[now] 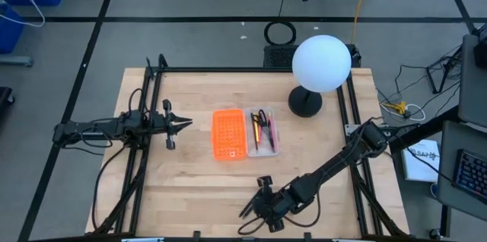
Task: Pick & place school supplies into a supply box
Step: Put the right black pen into the orange supply box
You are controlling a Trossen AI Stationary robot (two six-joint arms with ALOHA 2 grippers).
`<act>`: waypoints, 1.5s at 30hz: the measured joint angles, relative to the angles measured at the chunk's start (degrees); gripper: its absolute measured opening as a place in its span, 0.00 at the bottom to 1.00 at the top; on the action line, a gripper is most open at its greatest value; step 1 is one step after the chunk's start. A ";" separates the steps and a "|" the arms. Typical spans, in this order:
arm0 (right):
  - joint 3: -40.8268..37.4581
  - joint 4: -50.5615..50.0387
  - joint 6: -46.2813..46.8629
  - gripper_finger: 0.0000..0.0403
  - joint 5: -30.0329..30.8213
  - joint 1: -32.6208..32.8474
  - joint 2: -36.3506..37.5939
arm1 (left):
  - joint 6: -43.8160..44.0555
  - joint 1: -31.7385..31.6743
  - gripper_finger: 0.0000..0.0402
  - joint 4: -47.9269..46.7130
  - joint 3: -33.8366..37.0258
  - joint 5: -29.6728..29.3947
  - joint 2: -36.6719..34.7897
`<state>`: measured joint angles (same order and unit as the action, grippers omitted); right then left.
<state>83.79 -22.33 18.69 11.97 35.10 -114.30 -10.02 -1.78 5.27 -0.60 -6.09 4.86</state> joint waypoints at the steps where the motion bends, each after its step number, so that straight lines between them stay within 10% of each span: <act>1: 0.00 -0.02 -0.49 0.15 0.07 0.12 0.01 | 0.00 0.00 0.12 0.03 0.00 -0.01 0.00; 10: -1.14 1.45 -5.62 0.31 -0.44 -0.35 0.02 | -2.13 0.00 0.12 0.05 0.00 -0.02 0.00; 45: -8.11 13.20 -14.88 0.27 -10.64 -4.45 -7.31 | -3.67 -0.02 0.12 -0.85 0.00 -0.07 0.00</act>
<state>75.68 -9.13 3.81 1.32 30.65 -121.61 -13.69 -1.80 4.43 -0.60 -6.15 4.86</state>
